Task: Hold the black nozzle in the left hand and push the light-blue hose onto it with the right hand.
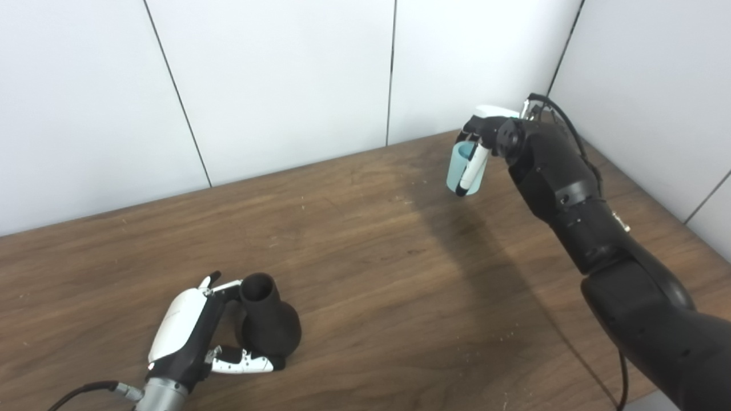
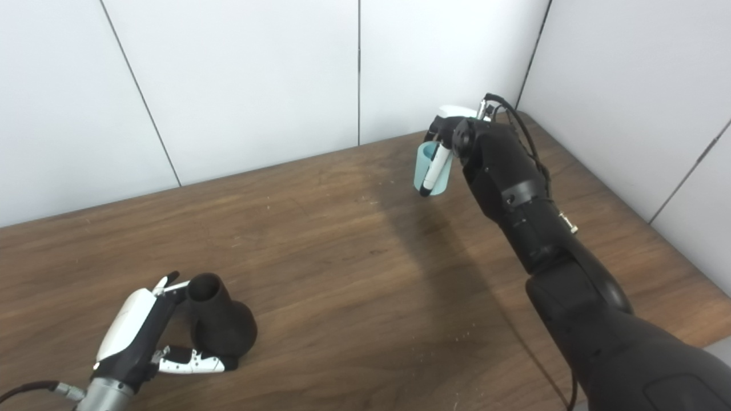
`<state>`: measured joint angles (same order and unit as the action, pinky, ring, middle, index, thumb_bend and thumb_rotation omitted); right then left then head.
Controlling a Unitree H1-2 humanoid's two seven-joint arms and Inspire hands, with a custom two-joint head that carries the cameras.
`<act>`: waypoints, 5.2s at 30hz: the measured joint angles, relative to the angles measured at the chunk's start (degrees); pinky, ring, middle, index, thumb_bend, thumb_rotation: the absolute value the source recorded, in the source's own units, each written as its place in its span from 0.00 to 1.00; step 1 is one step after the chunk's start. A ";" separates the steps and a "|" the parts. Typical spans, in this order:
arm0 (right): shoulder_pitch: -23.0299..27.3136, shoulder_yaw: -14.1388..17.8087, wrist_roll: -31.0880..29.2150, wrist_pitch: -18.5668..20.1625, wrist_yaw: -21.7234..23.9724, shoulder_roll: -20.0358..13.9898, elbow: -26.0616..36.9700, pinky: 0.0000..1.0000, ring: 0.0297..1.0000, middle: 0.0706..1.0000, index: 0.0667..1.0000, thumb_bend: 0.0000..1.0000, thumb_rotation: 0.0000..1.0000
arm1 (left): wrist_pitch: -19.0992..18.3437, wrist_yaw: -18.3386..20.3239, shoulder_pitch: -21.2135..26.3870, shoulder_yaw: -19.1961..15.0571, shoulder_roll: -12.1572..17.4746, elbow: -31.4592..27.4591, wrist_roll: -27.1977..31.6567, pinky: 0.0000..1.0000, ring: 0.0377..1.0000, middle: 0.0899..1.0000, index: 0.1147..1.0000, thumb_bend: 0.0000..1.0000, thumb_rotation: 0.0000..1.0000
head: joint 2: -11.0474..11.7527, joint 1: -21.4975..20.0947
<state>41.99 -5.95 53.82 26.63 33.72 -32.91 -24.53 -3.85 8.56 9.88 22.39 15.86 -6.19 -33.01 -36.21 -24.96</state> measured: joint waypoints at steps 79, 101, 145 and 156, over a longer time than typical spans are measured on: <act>-2.25 -9.31 -9.38 -2.54 -16.20 -3.44 2.60 0.32 0.41 0.46 0.44 0.50 0.00 | -0.98 0.30 0.06 0.45 -0.01 -0.75 -0.19 0.97 0.67 0.45 0.40 0.52 0.00 | -3.16 2.72; -12.37 -3.98 -12.04 0.06 -2.19 -1.51 39.34 0.31 0.40 0.46 0.46 0.50 0.00 | -8.78 0.44 0.06 3.44 -2.19 -4.19 -5.46 0.98 0.67 0.48 0.39 0.52 0.00 | -4.13 17.14; -17.86 -7.33 -15.28 -0.08 5.68 14.81 57.85 0.30 0.40 0.46 0.48 0.50 0.00 | -12.97 0.44 0.64 6.29 -6.17 -4.08 -7.80 0.98 0.70 0.51 0.37 0.51 0.00 | -5.19 24.70; -18.60 -7.62 -15.15 -0.03 5.55 14.89 57.86 0.30 0.42 0.46 0.47 0.50 0.00 | -13.00 0.44 0.62 6.44 -6.37 -4.02 -7.81 0.98 0.70 0.51 0.38 0.51 0.00 | -5.10 24.52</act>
<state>23.39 -13.57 38.67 26.60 39.28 -18.01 33.32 -16.84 9.00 10.50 28.83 9.50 -10.21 -40.82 -41.31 -0.44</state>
